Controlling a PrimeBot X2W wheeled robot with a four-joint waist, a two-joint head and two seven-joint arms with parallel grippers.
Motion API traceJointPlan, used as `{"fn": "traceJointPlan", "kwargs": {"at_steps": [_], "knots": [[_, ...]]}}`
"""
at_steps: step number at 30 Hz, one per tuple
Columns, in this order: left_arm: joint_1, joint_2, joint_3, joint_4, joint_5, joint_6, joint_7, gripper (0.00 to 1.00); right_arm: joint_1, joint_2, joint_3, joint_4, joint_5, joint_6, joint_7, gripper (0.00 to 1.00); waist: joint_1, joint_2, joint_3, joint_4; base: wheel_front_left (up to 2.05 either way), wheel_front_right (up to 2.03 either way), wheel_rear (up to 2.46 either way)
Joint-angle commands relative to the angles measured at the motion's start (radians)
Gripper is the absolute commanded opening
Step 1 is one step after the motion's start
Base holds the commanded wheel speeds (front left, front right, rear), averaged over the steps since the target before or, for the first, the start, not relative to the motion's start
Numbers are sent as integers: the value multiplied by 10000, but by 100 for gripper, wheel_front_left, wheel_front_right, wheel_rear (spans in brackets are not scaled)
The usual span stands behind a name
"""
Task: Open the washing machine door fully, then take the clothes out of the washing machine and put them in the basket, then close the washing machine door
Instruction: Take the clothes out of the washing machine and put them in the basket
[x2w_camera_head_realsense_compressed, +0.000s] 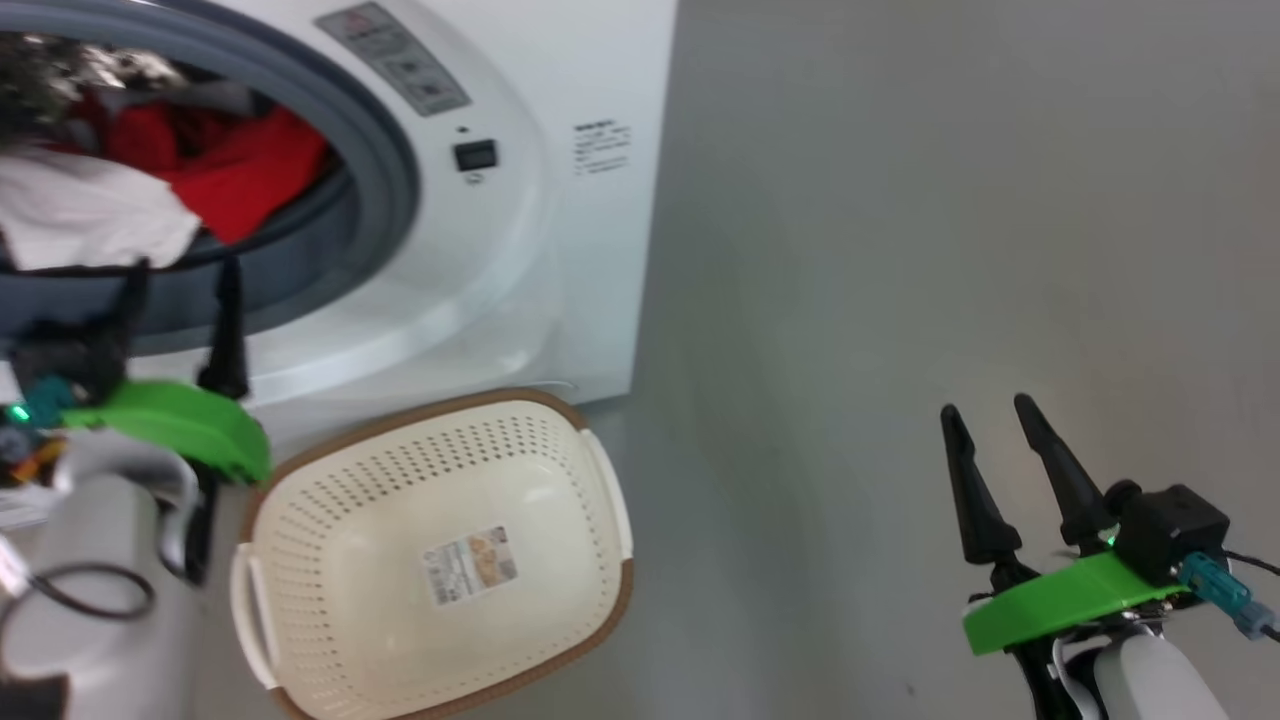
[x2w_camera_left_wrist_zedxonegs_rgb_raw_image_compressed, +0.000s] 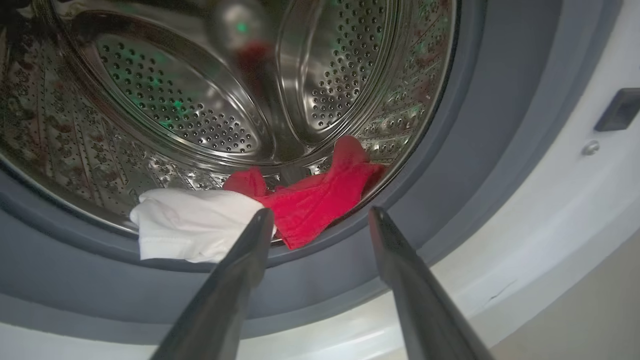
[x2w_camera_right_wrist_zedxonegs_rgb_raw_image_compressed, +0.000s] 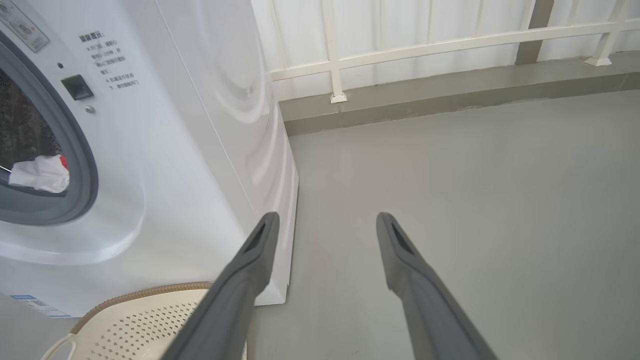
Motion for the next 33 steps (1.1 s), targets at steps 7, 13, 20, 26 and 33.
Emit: {"fn": "traceJointPlan", "kwargs": {"at_steps": [7,13,20,26,33], "knots": [[-1882,1333,424,1570,199,88,-48,100,-564,48,595,-340,109,63,-94,100,0,0,1162,-1239,0,0,0],[-2963,1912,351,2799,332,161,-48,100,-721,54,903,-396,482,63,-94,100,0,0,1585,-1565,0,0,0],[-3802,2592,231,3813,503,397,-48,100,-966,55,1098,-503,686,63,-94,100,0,0,2010,-1885,0,0,0],[-4235,2899,-36,4527,652,399,-48,100,-1070,56,1150,-600,717,63,-94,100,0,0,2211,-2036,0,0,0],[-4452,2932,-188,4917,599,334,-48,0,-1119,56,1173,-647,718,63,-94,100,0,0,2249,-2030,0,0,0]]}}
